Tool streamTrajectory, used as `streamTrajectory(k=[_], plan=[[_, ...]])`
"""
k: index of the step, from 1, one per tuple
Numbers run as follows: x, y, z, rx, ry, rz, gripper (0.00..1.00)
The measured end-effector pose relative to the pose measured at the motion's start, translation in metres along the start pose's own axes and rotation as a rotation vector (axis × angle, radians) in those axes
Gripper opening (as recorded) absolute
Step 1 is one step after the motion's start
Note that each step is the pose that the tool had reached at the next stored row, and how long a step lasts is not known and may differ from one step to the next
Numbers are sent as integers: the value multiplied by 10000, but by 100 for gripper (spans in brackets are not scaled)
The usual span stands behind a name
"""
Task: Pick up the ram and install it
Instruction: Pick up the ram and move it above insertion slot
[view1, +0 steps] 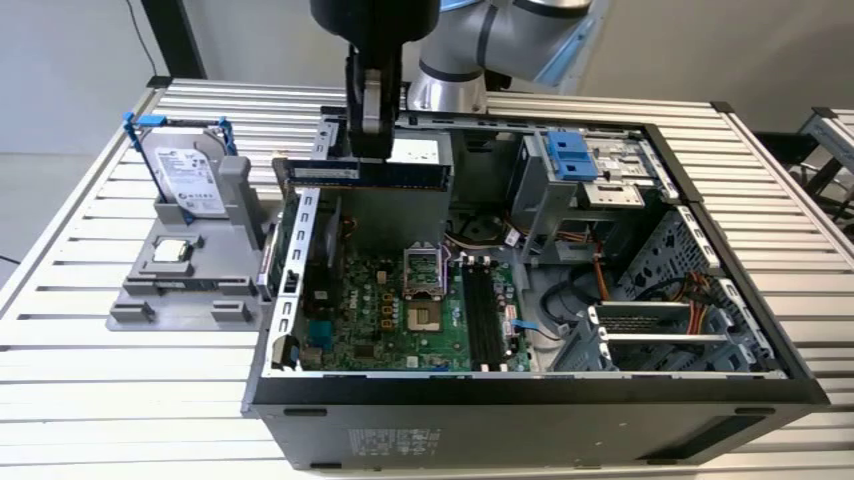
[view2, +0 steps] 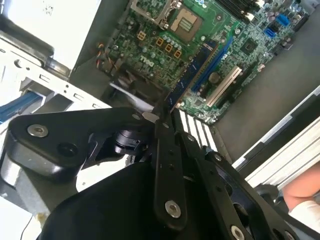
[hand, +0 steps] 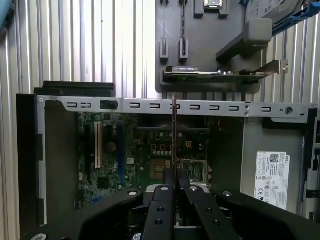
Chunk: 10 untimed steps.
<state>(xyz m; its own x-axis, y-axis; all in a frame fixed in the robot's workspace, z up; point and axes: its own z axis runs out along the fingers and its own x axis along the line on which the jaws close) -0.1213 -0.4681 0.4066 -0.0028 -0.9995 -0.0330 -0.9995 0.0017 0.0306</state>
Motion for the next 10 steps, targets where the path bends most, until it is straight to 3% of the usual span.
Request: streamTrajectory(k=[10], plan=[[-1, -256, -8, -16, 1, 0, 0]])
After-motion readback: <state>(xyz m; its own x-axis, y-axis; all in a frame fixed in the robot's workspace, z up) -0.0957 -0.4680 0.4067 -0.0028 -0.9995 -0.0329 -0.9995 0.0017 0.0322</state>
